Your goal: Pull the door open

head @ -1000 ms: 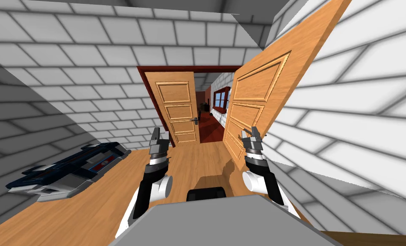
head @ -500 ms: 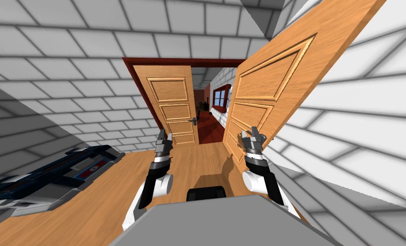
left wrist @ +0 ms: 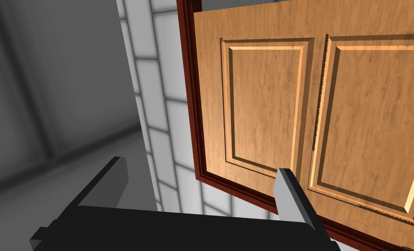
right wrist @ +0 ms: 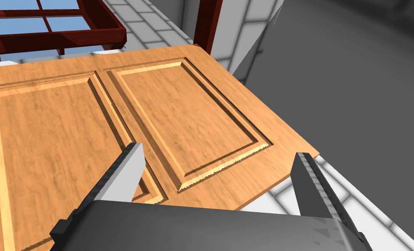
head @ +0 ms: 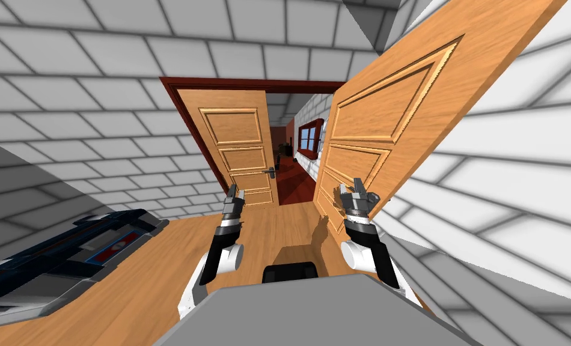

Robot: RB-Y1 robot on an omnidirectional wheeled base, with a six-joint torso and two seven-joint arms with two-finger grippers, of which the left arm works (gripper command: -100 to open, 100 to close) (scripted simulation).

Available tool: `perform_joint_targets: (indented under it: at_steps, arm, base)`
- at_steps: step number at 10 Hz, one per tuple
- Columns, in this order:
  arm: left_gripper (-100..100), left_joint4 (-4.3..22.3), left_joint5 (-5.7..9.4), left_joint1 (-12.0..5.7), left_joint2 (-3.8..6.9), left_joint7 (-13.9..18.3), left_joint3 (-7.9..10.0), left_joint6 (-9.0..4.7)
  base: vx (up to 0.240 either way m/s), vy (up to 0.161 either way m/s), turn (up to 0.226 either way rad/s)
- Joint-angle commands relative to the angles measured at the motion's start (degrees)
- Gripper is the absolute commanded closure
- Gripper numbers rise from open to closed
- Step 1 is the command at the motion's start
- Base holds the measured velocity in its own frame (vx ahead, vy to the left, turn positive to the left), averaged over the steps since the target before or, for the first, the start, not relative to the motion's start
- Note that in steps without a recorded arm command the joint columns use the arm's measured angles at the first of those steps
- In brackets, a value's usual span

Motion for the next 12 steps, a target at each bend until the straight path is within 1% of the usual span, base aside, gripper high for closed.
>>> perform_joint_targets:
  at_steps: [1,3,4,12]
  arm:
    - [-100,2.5,0.35,-0.96,0.59,0.4,0.50,0.09]
    - [-100,4.6,0.68,-1.83,1.13,0.7,0.94,0.40]
    - [-100,6.7,1.01,-2.70,1.66,1.1,1.37,0.70]
    - [-100,15.7,2.42,-6.42,3.61,2.6,3.24,1.99]
  base:
    - [0.134,-0.028,-0.031]
    - [0.122,-0.023,-0.021]
    - [0.159,-0.008,-0.047]
    - [0.105,-0.012,-0.029]
